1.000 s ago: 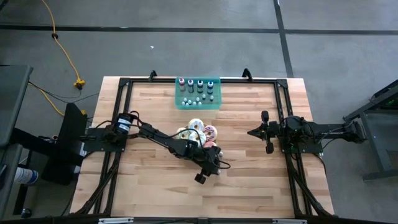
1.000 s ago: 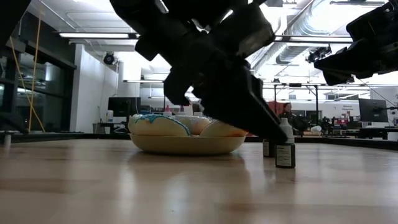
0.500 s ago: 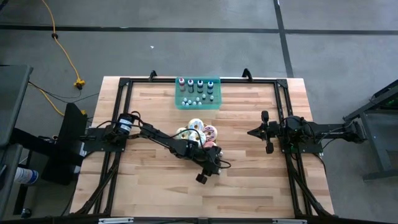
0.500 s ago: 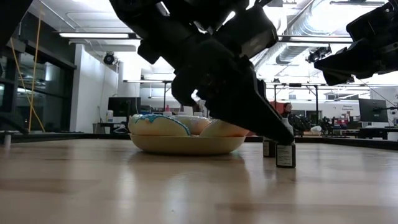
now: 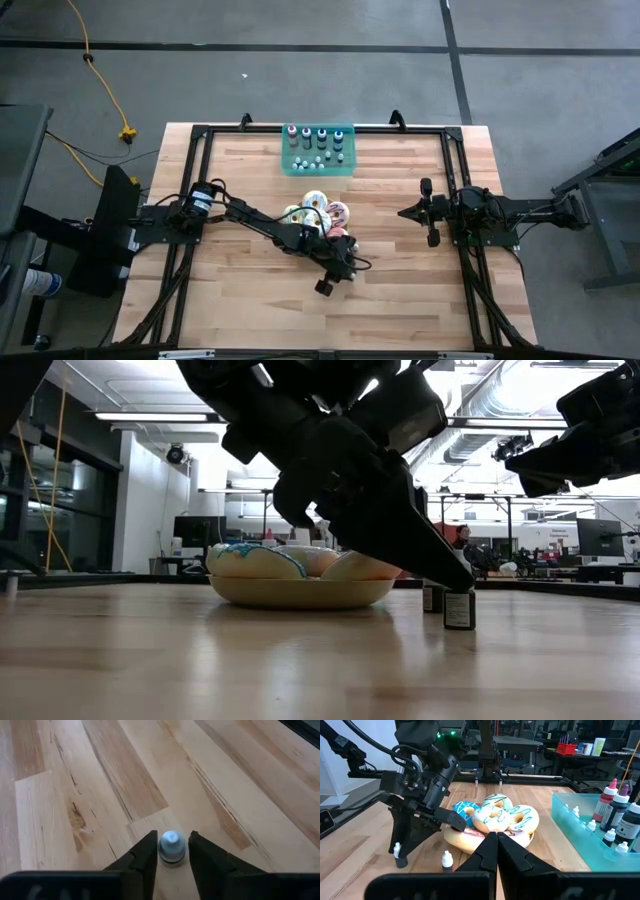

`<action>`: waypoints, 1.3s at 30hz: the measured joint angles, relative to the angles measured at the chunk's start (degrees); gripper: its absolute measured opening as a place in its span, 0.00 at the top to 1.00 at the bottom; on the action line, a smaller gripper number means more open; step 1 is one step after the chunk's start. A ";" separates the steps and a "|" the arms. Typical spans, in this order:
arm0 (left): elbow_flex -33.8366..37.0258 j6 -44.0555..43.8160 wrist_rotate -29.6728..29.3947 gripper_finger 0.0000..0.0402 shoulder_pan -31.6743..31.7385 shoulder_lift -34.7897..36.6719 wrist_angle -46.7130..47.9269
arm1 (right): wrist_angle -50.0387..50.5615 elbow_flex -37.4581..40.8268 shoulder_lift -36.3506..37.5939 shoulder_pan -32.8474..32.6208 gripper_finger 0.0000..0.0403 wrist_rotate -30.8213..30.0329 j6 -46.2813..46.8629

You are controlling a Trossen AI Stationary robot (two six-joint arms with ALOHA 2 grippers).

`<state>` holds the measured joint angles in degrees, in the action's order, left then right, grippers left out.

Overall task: Pick & Place food coloring
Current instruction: Put the small black food coloring bottle into the green container

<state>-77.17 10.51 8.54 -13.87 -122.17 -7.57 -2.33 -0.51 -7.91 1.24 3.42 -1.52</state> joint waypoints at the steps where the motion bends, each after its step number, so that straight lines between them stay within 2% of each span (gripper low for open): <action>1: 0.00 -0.27 0.00 0.76 0.00 0.00 0.00 | 0.00 0.01 -0.01 0.00 1.00 0.00 0.00; 8: 0.00 -1.41 0.00 0.89 0.00 0.07 0.00 | -0.02 0.00 -0.01 0.01 1.00 0.00 0.00; 13: -0.09 -4.90 -0.09 0.90 0.00 0.07 -0.09 | -0.02 0.02 -0.01 -0.01 1.00 0.00 0.00; 23: -3.97 -17.55 -0.50 0.90 0.00 1.30 2.61 | -0.04 0.01 -0.01 0.00 1.00 0.00 0.00; 31: -4.44 -18.44 -6.73 0.91 -0.02 8.16 8.84 | 0.13 0.01 -0.23 -0.01 1.00 -0.04 0.00; 39: -3.55 -18.59 -16.95 0.91 0.33 17.29 16.05 | 0.15 0.02 -0.23 0.00 1.00 -0.02 0.00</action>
<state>-80.72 -8.08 -8.42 -13.53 -104.88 8.48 -2.17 -0.49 -8.14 1.24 3.40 -1.52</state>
